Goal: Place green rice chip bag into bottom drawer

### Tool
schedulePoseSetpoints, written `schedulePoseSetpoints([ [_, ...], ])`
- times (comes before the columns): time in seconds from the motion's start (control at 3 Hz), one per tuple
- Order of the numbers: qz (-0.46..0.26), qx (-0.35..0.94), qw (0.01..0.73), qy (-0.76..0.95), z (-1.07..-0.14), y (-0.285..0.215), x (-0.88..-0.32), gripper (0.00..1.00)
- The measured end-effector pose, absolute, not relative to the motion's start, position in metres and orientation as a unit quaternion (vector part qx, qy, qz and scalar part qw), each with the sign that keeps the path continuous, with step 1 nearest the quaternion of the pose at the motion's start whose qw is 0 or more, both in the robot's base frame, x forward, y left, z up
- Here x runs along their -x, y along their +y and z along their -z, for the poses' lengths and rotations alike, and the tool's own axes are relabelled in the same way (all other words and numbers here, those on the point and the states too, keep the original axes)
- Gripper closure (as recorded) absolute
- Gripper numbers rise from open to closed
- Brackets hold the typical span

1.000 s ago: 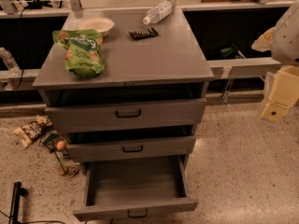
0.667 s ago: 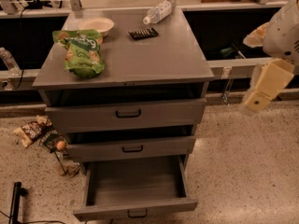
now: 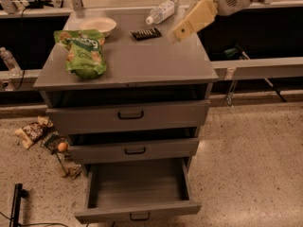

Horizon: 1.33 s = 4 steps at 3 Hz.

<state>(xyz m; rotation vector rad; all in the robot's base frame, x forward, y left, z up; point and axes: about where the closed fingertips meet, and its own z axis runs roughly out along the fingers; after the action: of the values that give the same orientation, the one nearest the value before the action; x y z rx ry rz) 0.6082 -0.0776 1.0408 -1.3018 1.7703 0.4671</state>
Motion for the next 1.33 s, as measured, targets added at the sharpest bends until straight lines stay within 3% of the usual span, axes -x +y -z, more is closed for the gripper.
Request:
schedulePoseSetpoints([
  [0.33, -0.237, 0.526, 0.426, 0.697, -1.046, 0.019, -0.654, 0.00],
  [0.67, -0.221, 0.550, 0.386, 0.707, -1.010, 0.082, -0.672, 0.00],
  [1.33, -0.220, 0.550, 0.337, 0.732, -0.960, 0.115, -0.687, 0.00],
])
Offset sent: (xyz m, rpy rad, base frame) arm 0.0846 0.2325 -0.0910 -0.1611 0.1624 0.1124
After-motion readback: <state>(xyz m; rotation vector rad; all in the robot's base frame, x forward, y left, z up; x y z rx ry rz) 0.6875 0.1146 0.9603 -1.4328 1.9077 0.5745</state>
